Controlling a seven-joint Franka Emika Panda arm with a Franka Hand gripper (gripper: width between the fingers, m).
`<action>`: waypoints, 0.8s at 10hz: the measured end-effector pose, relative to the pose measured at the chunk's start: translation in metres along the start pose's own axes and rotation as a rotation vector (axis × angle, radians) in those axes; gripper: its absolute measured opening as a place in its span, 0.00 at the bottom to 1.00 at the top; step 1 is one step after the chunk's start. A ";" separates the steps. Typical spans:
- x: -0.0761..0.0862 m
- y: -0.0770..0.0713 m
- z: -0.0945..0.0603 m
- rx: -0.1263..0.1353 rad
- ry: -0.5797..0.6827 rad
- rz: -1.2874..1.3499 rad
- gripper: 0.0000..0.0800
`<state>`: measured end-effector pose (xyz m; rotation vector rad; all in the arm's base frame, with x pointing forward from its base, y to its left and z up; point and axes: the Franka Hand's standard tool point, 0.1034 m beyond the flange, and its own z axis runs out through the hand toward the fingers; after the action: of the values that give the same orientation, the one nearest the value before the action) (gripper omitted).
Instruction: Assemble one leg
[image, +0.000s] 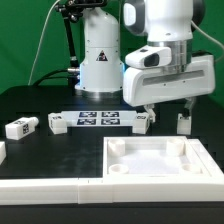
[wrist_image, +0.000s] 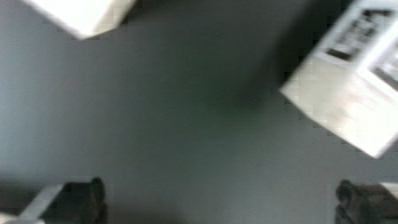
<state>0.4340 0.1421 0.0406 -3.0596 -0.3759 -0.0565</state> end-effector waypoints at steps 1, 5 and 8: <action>0.001 -0.009 0.001 0.006 0.000 0.065 0.81; 0.000 -0.023 0.002 0.030 -0.008 0.367 0.81; -0.001 -0.027 0.003 0.039 -0.014 0.485 0.81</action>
Offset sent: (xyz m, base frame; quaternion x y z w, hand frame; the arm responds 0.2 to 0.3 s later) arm 0.0000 0.0000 0.0000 0.0000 0.0000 0.1593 0.9872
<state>0.4260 0.1685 0.0392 -3.0175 0.3630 -0.0047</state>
